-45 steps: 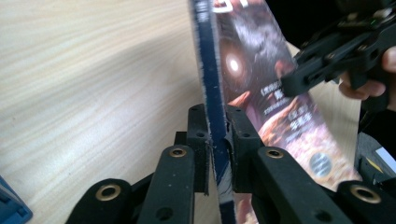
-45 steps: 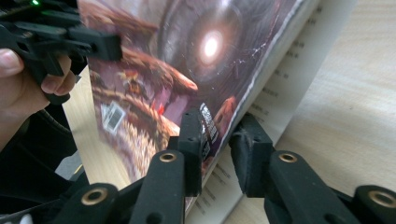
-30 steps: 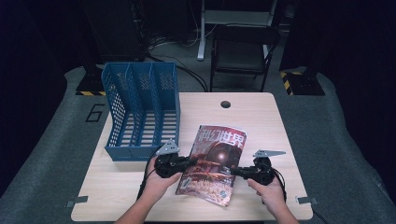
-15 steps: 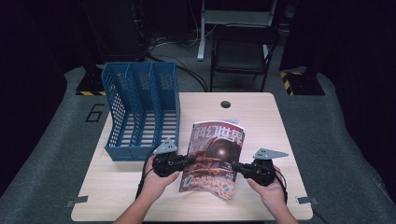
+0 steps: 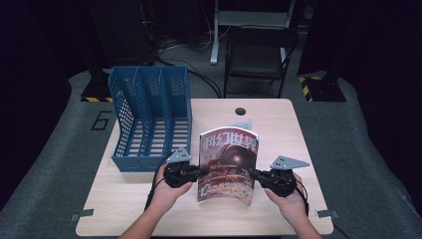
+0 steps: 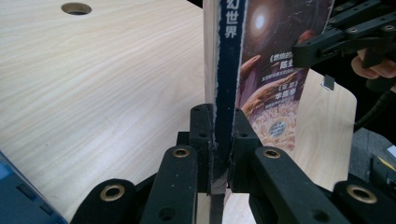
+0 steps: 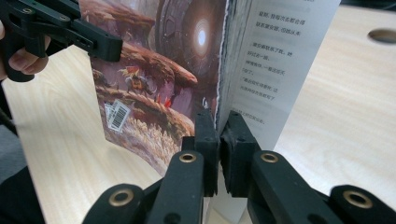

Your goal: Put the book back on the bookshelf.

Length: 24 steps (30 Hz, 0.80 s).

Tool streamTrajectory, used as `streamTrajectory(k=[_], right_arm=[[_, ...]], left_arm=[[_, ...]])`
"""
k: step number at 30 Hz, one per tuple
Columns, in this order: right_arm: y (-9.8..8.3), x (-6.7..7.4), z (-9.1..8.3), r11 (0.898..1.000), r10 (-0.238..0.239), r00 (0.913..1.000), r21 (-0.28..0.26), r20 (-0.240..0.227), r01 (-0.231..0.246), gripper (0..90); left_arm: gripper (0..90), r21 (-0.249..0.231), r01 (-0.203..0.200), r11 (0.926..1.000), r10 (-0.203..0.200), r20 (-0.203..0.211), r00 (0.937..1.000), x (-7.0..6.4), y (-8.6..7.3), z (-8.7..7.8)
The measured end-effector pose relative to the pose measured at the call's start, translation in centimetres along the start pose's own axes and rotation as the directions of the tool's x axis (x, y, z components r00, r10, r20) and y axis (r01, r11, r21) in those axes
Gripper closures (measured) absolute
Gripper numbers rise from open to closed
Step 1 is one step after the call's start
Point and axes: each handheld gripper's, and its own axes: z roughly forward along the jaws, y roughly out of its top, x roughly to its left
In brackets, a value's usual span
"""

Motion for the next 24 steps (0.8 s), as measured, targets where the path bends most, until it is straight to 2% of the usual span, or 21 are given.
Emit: streamTrajectory(k=[6,11,12,17,18,21,24], right_arm=[[0.9,0.7,0.2,0.997,-0.063,0.9966,-0.039,0.053,0.065,86.0],[0.3,1.1,0.4,0.992,-0.114,0.9917,-0.042,0.058,0.117,85.9],[0.1,1.1,0.5,0.993,-0.110,0.9919,-0.041,0.062,0.113,85.9],[-0.2,1.2,0.4,0.993,-0.112,0.9921,-0.041,0.056,0.115,85.5],[-0.2,1.2,0.3,0.993,-0.111,0.9927,-0.038,0.049,0.112,85.2],[-0.5,1.2,-0.2,0.995,-0.096,0.9950,-0.031,0.029,0.096,83.6],[-0.9,1.2,-0.6,0.997,-0.066,0.9975,-0.034,0.024,0.067,81.1]], left_arm=[[83.4,-0.027,0.001,0.9996,-0.002,-0.053,0.9986,0.0,0.4,-0.2],[83.2,-0.006,-0.039,0.9992,0.038,-0.079,0.9962,-0.2,-0.5,-0.1],[83.2,-0.012,-0.033,0.9994,0.032,-0.079,0.9963,-0.3,-0.7,-0.1],[83.4,0.009,-0.075,0.9972,0.075,-0.081,0.9939,-1.0,-1.0,-0.6],[83.4,0.009,-0.068,0.9976,0.069,-0.078,0.9946,-1.2,-1.1,-0.7],[83.3,0.030,-0.097,0.9949,0.099,-0.070,0.9927,-1.5,-1.2,-1.0],[83.1,0.028,-0.118,0.9926,0.120,-0.076,0.9899,-2.1,-1.4,-1.1]])
